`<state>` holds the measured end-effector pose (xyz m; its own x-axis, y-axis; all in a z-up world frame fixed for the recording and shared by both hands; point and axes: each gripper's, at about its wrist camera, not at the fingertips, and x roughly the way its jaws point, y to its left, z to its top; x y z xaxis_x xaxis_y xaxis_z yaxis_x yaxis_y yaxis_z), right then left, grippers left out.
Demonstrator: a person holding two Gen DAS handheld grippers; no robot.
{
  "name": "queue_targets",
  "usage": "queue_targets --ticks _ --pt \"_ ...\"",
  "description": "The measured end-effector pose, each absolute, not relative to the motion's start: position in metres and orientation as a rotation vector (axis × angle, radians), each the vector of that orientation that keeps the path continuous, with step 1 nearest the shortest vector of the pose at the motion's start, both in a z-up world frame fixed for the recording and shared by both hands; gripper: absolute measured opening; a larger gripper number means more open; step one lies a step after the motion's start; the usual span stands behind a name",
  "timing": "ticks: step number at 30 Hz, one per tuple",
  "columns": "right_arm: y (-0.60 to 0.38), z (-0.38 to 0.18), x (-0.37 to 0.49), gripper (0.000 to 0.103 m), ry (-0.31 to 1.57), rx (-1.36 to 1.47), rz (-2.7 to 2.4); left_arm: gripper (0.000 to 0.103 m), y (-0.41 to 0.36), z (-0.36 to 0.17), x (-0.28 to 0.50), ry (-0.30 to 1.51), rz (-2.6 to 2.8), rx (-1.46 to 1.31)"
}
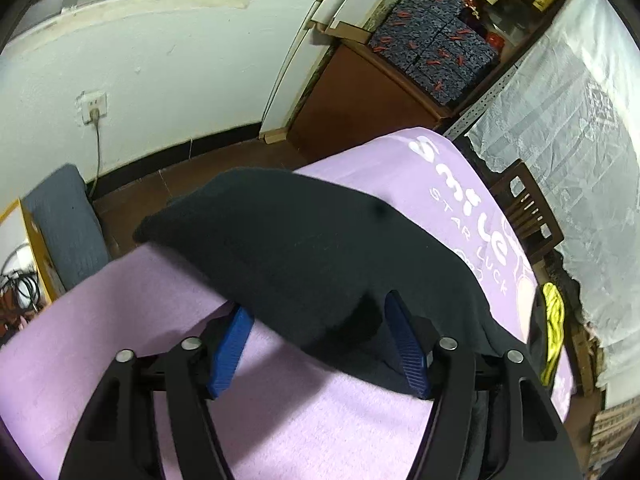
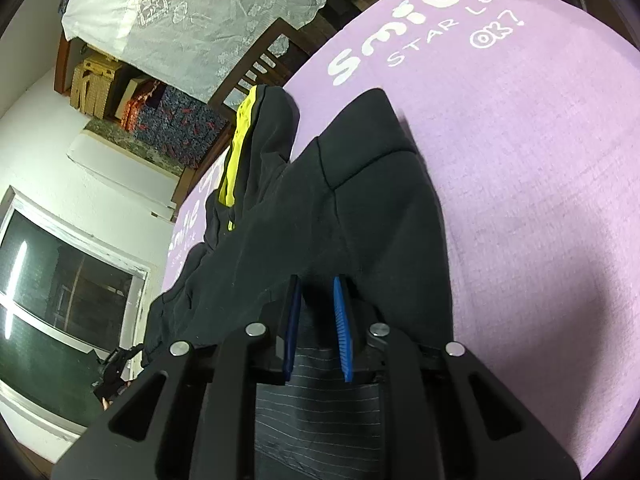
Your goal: Fold large clothes
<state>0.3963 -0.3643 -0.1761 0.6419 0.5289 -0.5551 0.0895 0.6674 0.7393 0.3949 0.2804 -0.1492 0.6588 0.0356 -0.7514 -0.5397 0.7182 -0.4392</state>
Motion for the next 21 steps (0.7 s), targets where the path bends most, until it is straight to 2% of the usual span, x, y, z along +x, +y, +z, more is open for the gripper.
queue_targets --ticks 1,3,6,21 --pt "-0.366 -0.175 0.395 0.017 0.843 0.821 0.282 0.051 0.278 -0.15 0.396 0.791 0.364 -0.694" --pt "-0.368 -0.171 0.392 0.019 0.817 0.811 0.268 0.027 0.278 -0.148 0.399 0.791 0.375 -0.668" --pt "-0.366 -0.169 0.393 0.019 0.809 0.786 0.263 0.013 0.277 -0.145 0.401 0.789 0.362 -0.653" --pt "-0.365 -0.175 0.396 0.017 0.838 0.78 0.27 0.01 0.164 -0.059 0.421 0.713 0.351 -0.188"
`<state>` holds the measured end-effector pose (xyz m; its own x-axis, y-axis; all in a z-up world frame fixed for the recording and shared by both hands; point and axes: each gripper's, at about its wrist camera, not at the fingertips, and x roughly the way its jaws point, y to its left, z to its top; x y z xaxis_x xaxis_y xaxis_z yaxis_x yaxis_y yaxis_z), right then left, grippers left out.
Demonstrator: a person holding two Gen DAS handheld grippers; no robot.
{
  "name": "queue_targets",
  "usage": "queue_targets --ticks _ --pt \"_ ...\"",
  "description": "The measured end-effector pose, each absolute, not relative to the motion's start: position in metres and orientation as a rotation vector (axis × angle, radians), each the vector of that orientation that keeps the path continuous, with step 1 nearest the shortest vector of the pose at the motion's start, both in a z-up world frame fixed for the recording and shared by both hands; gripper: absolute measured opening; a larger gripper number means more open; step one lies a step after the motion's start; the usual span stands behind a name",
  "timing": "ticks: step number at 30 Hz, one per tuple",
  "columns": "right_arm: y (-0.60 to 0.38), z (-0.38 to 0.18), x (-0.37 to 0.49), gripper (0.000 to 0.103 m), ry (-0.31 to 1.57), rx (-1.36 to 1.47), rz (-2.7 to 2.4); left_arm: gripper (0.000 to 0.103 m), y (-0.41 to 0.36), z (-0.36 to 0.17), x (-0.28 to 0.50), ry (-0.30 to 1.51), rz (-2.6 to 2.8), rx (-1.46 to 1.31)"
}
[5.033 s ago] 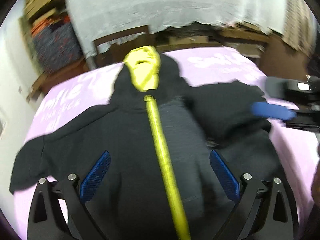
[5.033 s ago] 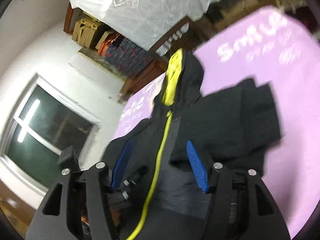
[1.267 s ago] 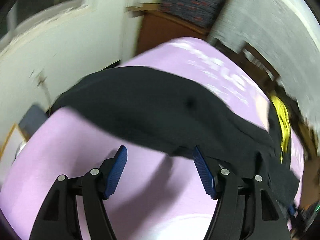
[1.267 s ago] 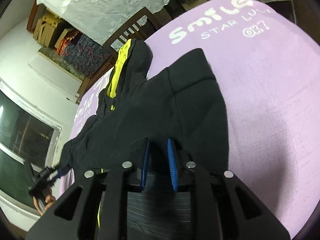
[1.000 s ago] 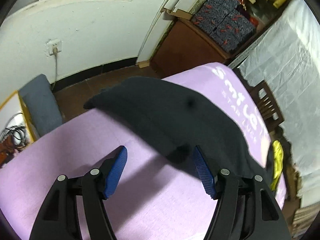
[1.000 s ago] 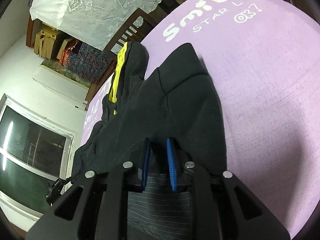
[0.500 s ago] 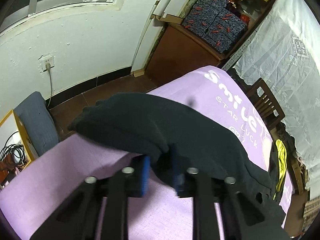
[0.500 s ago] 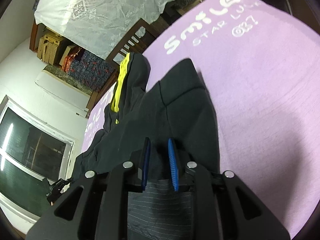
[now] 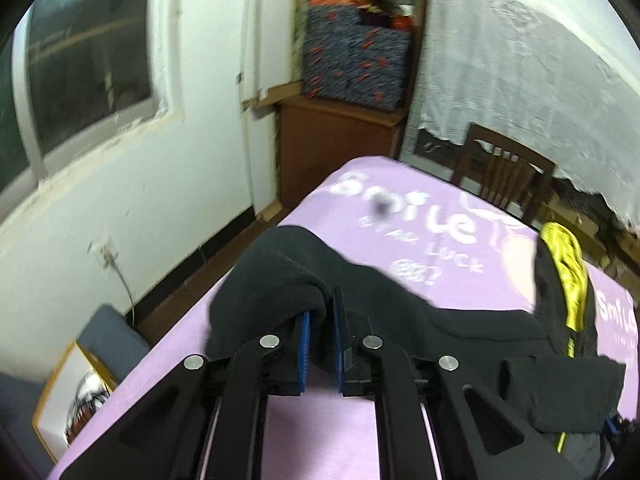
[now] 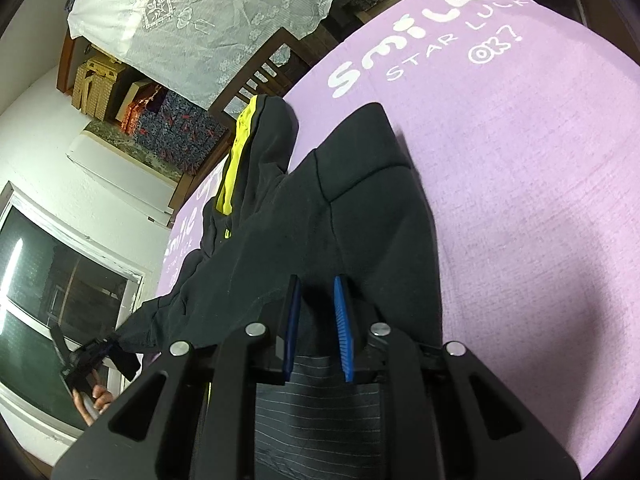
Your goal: Fold large clothes
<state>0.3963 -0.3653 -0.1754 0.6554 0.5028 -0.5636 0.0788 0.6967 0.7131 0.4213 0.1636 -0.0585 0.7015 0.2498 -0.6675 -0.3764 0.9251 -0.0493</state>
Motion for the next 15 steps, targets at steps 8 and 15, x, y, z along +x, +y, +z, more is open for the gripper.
queue_targets --ticks 8,15 --pt "-0.366 -0.176 0.396 0.017 0.84 0.796 0.278 0.009 0.047 -0.03 0.423 0.653 0.207 0.018" --pt "-0.366 -0.176 0.396 0.017 0.841 0.802 0.281 0.009 -0.077 -0.048 0.414 0.629 0.029 0.202"
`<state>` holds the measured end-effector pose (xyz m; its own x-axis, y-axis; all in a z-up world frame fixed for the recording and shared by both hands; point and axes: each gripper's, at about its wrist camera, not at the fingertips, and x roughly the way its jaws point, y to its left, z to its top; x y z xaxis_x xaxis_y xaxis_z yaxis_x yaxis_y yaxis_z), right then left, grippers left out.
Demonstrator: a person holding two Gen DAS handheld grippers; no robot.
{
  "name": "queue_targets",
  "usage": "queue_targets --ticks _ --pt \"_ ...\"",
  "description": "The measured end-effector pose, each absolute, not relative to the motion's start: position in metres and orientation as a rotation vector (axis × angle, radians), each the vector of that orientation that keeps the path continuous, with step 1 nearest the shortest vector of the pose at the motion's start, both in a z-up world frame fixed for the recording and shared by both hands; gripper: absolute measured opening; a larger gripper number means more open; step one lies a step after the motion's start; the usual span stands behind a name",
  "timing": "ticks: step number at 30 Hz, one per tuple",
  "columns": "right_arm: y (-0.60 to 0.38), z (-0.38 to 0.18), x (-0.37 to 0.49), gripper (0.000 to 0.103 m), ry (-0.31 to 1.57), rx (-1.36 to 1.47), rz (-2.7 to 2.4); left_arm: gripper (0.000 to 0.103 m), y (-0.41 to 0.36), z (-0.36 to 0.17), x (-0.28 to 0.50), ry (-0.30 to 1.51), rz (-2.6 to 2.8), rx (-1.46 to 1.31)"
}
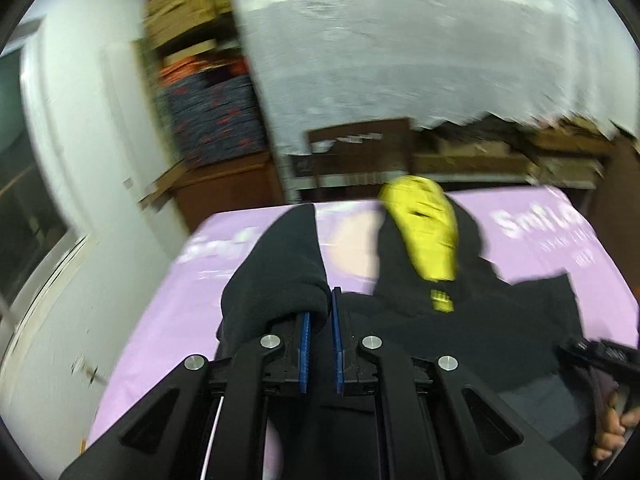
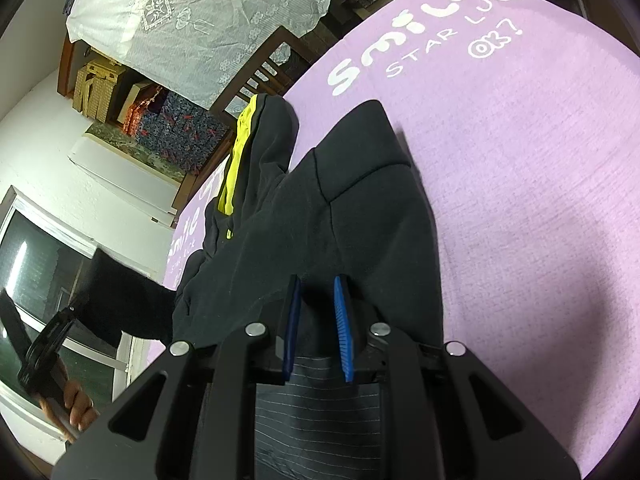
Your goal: Fold large clothes
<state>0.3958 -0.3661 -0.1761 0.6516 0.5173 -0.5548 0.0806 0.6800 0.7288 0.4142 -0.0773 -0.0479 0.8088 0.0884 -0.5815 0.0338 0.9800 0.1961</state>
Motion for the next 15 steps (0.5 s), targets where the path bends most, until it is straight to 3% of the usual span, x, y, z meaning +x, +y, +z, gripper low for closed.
queue_targets --ticks 6,9,11,13,15 --pt "-0.366 -0.176 0.396 0.017 0.841 0.803 0.281 0.01 -0.161 -0.125 0.421 0.754 -0.084 0.339" --pt "-0.366 -0.176 0.396 0.017 0.841 0.804 0.282 0.011 -0.175 -0.168 0.432 0.852 -0.093 0.38" --pt "-0.367 -0.176 0.396 0.017 0.842 0.805 0.283 0.013 -0.176 -0.175 0.428 0.826 -0.082 0.418" --pt "-0.366 -0.176 0.395 0.017 0.842 0.806 0.285 0.023 -0.175 -0.171 0.425 0.827 -0.107 0.42" --pt "-0.367 -0.176 0.395 0.017 0.842 0.805 0.284 0.039 -0.174 -0.164 0.42 0.83 -0.142 0.411"
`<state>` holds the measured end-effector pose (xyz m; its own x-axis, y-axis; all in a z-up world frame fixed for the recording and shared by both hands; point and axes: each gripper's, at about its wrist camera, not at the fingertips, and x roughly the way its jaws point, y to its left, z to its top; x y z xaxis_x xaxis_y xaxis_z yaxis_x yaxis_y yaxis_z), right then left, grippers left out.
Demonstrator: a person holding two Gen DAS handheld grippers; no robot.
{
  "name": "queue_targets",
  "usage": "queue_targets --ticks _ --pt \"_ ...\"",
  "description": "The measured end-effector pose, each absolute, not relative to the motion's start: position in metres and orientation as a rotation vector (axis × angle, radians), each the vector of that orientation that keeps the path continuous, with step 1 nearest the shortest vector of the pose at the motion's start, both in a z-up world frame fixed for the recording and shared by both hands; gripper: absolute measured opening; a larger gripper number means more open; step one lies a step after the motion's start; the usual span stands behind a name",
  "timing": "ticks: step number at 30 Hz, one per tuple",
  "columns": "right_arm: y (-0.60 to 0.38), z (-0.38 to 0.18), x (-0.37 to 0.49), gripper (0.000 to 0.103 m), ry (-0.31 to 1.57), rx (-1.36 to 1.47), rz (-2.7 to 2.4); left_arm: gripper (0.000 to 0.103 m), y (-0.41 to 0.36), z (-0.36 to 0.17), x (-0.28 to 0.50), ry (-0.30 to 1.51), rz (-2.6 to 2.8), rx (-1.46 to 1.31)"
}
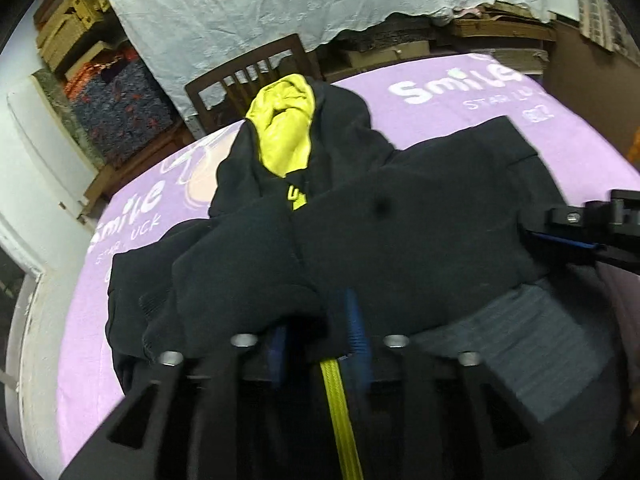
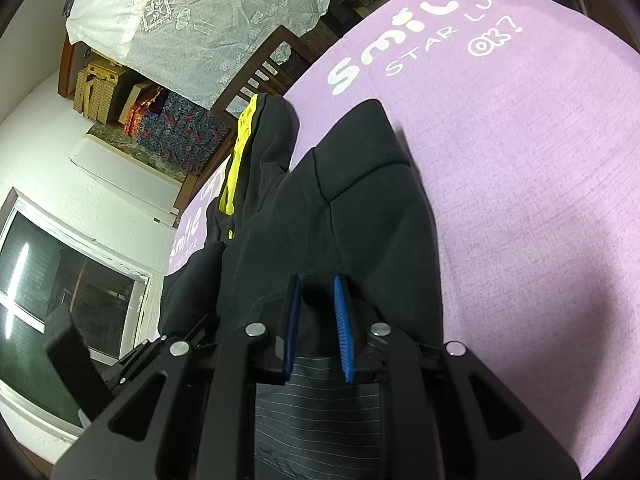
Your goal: Fold large clothes
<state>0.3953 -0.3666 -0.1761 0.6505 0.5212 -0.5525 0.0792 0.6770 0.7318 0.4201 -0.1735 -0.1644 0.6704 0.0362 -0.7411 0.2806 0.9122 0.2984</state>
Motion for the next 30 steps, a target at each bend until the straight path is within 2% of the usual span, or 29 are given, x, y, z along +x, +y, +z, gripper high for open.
queue_targets --ticks 2,3,4,9,11,14,18,21,26,30 --pt "-0.367 -0.176 0.395 0.017 0.842 0.806 0.285 0.054 -0.17 -0.154 0.412 0.808 -0.166 0.408" --pt "-0.367 -0.176 0.395 0.017 0.842 0.806 0.285 0.066 -0.169 -0.15 0.407 0.797 -0.173 0.407" --pt "-0.366 -0.176 0.395 0.017 0.842 0.807 0.286 0.072 -0.165 -0.143 0.401 0.785 -0.177 0.404" --pt "-0.365 -0.177 0.394 0.017 0.841 0.804 0.287 0.09 -0.116 -0.095 0.387 0.701 -0.147 0.315" --pt "-0.364 -0.177 0.393 0.017 0.84 0.801 0.287 0.093 -0.091 -0.079 0.387 0.675 -0.125 0.254" --pt "-0.364 -0.176 0.394 0.017 0.841 0.796 0.286 0.094 -0.055 -0.071 0.4 0.661 -0.021 0.189" --pt "-0.362 -0.175 0.394 0.017 0.841 0.776 0.281 0.094 -0.002 -0.092 0.431 0.726 0.131 0.078" --pt "-0.358 -0.171 0.393 0.018 0.839 0.733 0.269 0.087 0.021 -0.122 0.453 0.8 0.198 0.054" --pt "-0.332 -0.145 0.384 0.025 0.779 0.519 0.241 0.077 0.04 -0.167 0.475 0.936 0.159 -0.022" --pt "-0.288 -0.116 0.37 0.035 0.72 0.304 0.294 0.077 0.033 -0.169 0.474 0.928 0.154 0.018"
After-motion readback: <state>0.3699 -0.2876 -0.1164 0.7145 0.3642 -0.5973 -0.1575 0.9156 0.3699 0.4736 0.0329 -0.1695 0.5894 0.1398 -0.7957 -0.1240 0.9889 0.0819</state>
